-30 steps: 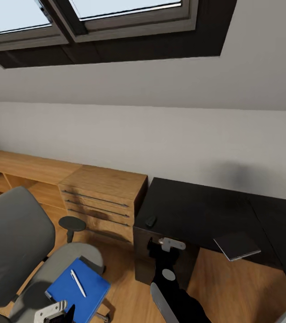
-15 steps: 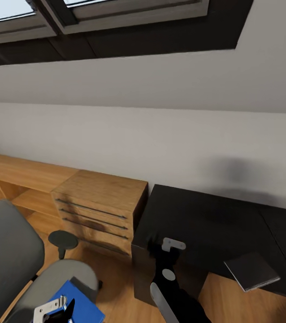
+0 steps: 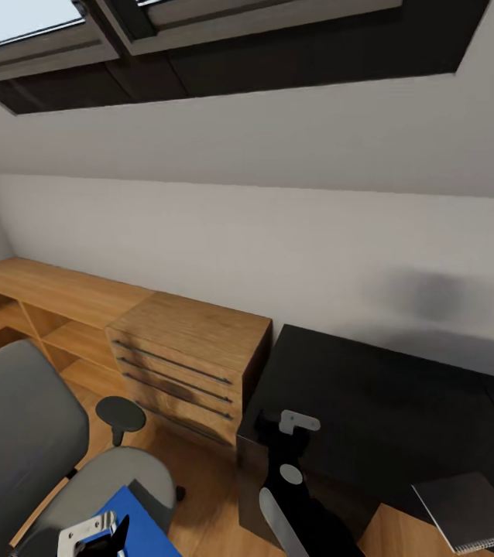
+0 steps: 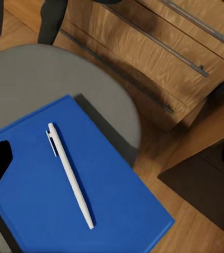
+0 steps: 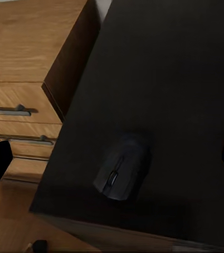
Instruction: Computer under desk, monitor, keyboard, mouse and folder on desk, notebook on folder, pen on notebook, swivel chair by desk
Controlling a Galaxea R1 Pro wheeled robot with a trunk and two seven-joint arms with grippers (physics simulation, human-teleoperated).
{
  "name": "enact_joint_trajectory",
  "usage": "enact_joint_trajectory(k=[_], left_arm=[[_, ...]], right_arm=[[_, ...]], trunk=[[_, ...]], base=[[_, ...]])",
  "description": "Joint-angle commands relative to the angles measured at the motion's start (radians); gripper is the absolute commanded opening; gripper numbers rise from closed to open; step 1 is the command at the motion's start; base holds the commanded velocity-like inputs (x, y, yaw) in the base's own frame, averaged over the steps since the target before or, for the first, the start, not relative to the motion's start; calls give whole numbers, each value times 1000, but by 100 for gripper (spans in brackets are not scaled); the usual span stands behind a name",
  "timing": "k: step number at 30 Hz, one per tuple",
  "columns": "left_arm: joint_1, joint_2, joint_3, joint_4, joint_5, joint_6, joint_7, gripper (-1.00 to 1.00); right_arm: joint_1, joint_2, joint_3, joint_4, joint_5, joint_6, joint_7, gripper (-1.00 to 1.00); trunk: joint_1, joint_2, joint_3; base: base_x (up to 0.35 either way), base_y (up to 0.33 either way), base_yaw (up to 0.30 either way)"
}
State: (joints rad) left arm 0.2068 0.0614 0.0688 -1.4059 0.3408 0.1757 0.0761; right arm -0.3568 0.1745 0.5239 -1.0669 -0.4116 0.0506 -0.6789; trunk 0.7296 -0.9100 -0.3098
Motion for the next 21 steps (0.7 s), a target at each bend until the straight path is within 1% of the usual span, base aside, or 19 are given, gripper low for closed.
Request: enact_joint_trajectory(k=[1, 2, 6, 7, 8, 9, 11, 12, 13, 14, 16, 17, 18, 19, 20, 21], left_arm=[[0, 1, -1, -2, 11, 5, 5, 100], [0, 1, 0, -2, 11, 5, 5, 100], [0, 0, -1, -5, 12, 5, 4, 100], [0, 0, -1, -7, 12, 5, 4, 100], [0, 0, -1, -9, 12, 5, 4, 100], [0, 0, -1, -13, 13, 4, 4, 100], [0, -1, -1, -19, 13, 4, 4, 100], [0, -1, -1, -20, 13, 4, 4, 100], [0, -1, -2, -21, 13, 4, 4, 100], [0, 0, -2, -22, 13, 4, 4, 100], [0, -1, -2, -22, 13, 4, 4, 100], [0, 0, -2, -22, 13, 4, 4, 100], [0, 0, -2, -23, 14, 4, 4, 100], [0, -1, -3, -24, 14, 3, 3, 100], [0, -1, -4, -24, 14, 3, 3, 100], [0, -1, -5, -24, 14, 3, 3, 100]], right_arm=[[-1, 0, 3, 2, -3, 6, -6, 100], [-1, 0, 6, 6, -2, 6, -5, 100], [-1, 0, 42, 41, 10, 7, -2, 100], [-2, 0, 63, 62, 27, 8, -1, 100], [-2, 0, 73, 73, 38, 8, 0, 100], [-3, 0, 87, 97, 66, 8, 2, 100], [-6, 0, 102, 134, 127, 11, 12, 100], [-9, 0, 105, 151, 148, 12, 26, 100], [-27, 0, 108, 195, 171, 14, 73, 100], [-53, 0, 107, 226, 176, 14, 102, 100], [-94, 0, 102, 269, 179, 15, 131, 100], [-196, 0, 65, 399, 180, 12, 189, 100], [-277, 0, 10, 523, 177, 6, 240, 100], [-437, -13, -121, 753, 173, -34, 391, 100], [-460, -25, -141, 786, 171, -41, 423, 100], [-468, -32, -148, 798, 170, -43, 435, 100]], trunk=[[0, -1, -1], [0, -1, -1], [0, -1, -1], [0, -1, -1], [0, -1, -1], [0, -1, -1], [0, -1, -1], [0, -1, -1], [0, -1, -1], [0, -1, -1], [0, -1, -2], [0, -1, -2], [0, -1, -2], [0, -1, -2], [0, -1, -2], [0, -1, -2]], base=[[5, -4, 55], [4, -3, 44], [2, -2, 21], [1, -1, 9], [1, 0, 6], [0, 0, 5], [0, 0, 2], [0, 0, 1], [0, 0, 0], [0, 0, 0], [0, 0, 0], [0, 0, 0], [0, 0, 0], [0, 0, 0], [0, 0, 0], [0, 0, 0]])
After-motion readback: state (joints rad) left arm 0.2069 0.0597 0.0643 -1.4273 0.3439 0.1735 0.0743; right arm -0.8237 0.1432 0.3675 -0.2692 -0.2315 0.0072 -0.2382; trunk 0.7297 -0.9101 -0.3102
